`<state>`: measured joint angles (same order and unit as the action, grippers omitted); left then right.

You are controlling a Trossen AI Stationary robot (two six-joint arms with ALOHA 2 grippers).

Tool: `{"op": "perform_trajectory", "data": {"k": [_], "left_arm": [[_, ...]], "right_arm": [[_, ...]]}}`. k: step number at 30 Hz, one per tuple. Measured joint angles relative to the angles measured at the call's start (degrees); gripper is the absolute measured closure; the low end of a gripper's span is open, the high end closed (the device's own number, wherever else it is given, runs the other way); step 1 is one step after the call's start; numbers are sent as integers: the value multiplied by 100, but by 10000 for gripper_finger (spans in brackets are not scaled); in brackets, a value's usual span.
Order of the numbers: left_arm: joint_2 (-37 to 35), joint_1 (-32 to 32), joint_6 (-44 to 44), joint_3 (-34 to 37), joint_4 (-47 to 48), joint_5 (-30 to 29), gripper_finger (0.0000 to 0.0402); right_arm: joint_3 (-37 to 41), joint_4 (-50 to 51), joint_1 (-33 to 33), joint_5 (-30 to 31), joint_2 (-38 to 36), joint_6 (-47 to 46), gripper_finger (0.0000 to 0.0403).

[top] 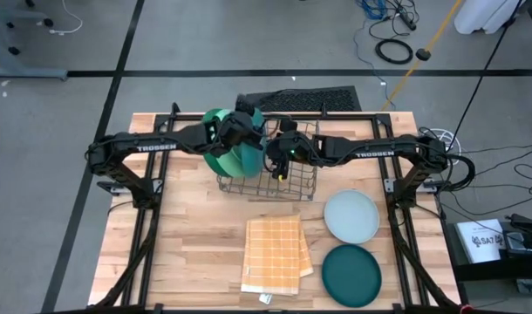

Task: Sort dishes
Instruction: Put the blue plate in the dish rack

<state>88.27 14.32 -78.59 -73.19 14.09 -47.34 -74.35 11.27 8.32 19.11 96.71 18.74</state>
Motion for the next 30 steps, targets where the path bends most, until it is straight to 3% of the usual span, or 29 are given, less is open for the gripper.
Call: {"op": "perform_trajectory", "data": {"k": [12,21,30], "left_arm": [[-77,-97,30,-2,359,-421,189],[-423,-108,1132,-9,1492,-373,189],[-864,-135,1272,-9,1537,-548,189]], "right_arm": [[0,9,-4,2,0,13,250],[-2,15,-4,2,-2,35,250],[-2,7,-4,2,-4,31,250]]}}
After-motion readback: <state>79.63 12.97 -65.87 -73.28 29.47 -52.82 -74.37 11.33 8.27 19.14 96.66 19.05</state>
